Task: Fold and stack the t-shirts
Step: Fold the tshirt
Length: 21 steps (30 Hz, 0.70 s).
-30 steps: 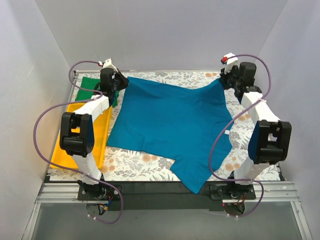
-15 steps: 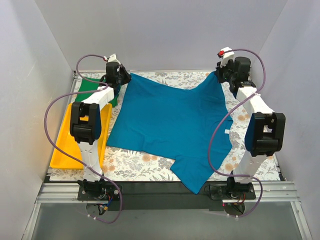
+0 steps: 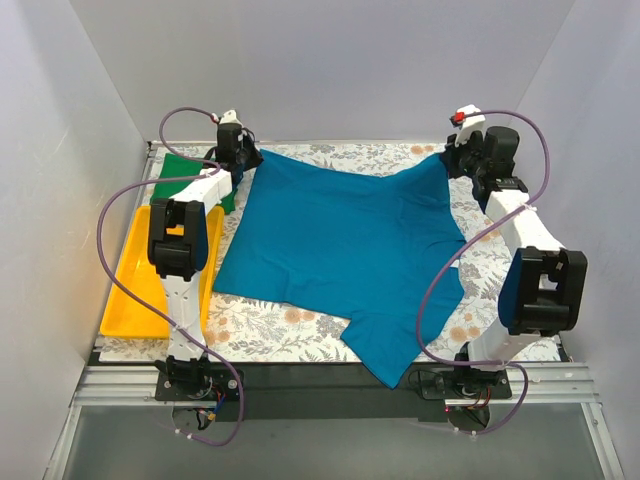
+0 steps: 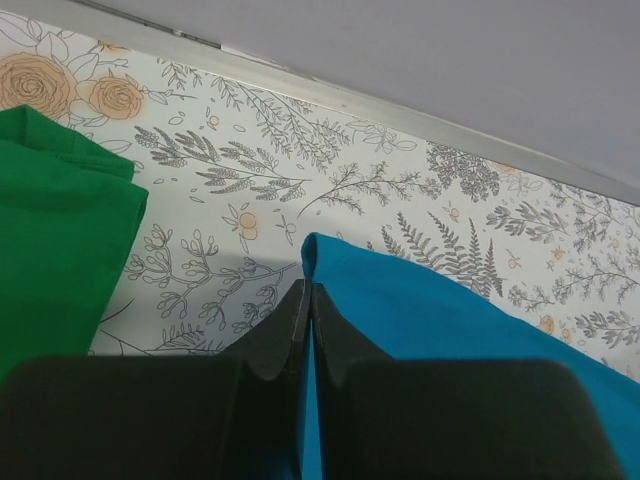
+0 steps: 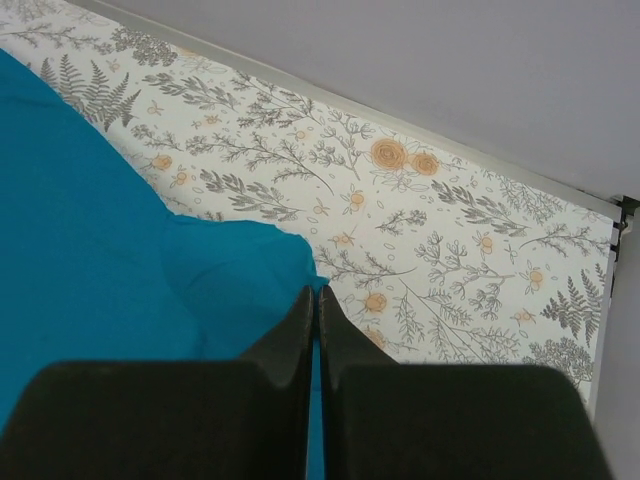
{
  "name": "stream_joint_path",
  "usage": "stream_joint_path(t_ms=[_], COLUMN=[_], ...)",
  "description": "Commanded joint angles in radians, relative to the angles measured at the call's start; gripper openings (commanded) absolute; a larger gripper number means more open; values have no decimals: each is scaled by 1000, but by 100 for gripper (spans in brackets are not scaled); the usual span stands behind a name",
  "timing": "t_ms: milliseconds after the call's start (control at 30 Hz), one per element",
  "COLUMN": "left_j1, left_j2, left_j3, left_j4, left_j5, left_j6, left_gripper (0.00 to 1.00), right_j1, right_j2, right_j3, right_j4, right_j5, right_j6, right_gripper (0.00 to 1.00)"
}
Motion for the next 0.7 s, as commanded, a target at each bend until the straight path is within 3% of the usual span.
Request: stream_joint_path(t_ms=[0, 400, 667], left_j1=[9, 32, 52], left_j2=[-57, -218, -287], left_j3=[-19, -254, -331], left_j4=[4, 152, 185], left_j5=[-34, -1, 57], left_j6=[22, 19, 7], left_gripper=[0, 0, 0], right_j1=[-16, -41, -49], right_j2=[-82, -220, -278], right_j3=[-53, -221, -284], right_j4=[49, 50, 49], right_j5=[-31, -53, -59], right_j6=[14, 8, 11], right_gripper=[1, 1, 1])
